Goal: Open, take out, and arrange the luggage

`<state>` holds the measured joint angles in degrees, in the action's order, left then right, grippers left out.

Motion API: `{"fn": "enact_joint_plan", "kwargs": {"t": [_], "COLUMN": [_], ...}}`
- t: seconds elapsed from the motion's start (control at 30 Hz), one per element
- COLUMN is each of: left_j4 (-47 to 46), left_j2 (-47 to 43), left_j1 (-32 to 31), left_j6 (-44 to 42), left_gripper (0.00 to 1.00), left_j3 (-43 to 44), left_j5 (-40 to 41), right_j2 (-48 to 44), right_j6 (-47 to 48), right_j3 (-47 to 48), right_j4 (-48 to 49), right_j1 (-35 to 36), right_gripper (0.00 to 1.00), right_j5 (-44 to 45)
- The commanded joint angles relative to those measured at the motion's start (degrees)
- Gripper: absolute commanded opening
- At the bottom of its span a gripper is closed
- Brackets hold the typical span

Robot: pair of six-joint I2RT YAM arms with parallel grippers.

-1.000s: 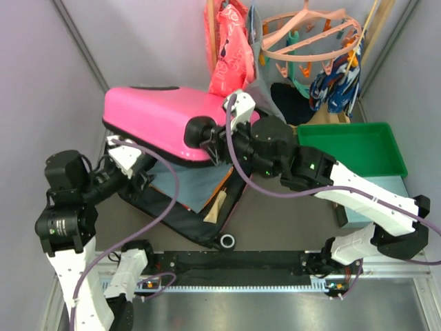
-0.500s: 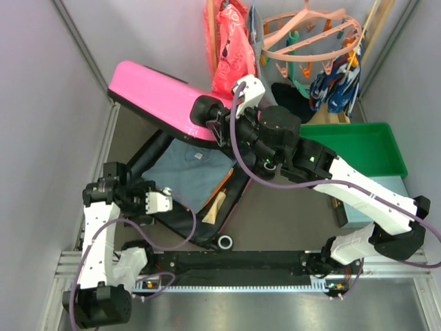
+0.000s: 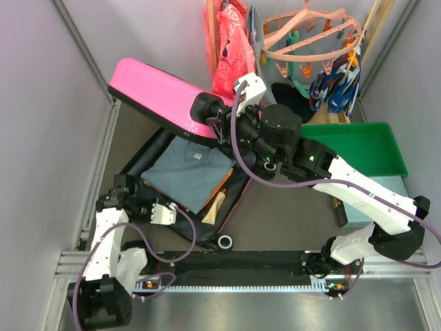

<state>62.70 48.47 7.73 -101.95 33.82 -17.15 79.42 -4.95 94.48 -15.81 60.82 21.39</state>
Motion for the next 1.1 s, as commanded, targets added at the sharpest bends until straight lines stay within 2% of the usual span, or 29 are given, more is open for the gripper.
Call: {"fn": "enact_joint_plan", "kwargs": {"t": [0.0,0.03,0.1,0.2,0.23,0.43,0.63,0.77,1.0,1.07], "left_j4": [2.05,3.12,6.10,5.86,6.03,10.95,13.24,12.62,23.68,23.70], "left_j2": [-1.00,-1.27,-1.97,-2.94,-2.85,-6.88,-11.29,-11.29,-10.76,-11.11], "left_j1": [0.01,0.09,0.01,0.10,0.01,0.18,0.01,0.10,0.01,0.01], "left_j6": [0.17,2.09,4.99,16.40,23.48,35.92,35.32,36.82,37.79,37.97], "left_gripper": [0.12,0.00,0.00,0.00,0.00,0.00,0.00,0.00,0.00,0.00], "left_j3": [-0.87,-0.52,0.45,2.03,2.47,3.97,5.11,5.11,14.24,16.27], "left_j5": [-1.57,-1.75,-1.75,0.43,1.75,6.59,13.09,25.46,25.15,25.84], "right_j2": [-0.49,-0.40,0.39,1.79,2.14,5.83,9.96,11.81,16.38,17.61], "right_j6": [2.14,2.05,2.14,1.61,1.26,0.21,-2.34,-4.10,-6.47,-6.91], "right_j3": [0.36,0.53,0.62,1.14,1.50,4.92,9.32,11.16,13.63,14.33], "right_j4": [4.56,4.56,5.17,5.44,5.44,7.99,9.22,10.63,13.09,13.79], "right_j1": [-2.90,-2.90,-2.90,-2.90,-2.98,-2.90,-2.90,-2.72,-2.63,-2.63], "right_gripper": [0.00,0.00,0.00,0.00,0.00,0.00,0.00,0.00,0.00,0.00], "right_j5": [6.48,5.43,2.53,-0.29,-0.82,-6.00,-11.01,-13.74,-16.29,-16.64]}}
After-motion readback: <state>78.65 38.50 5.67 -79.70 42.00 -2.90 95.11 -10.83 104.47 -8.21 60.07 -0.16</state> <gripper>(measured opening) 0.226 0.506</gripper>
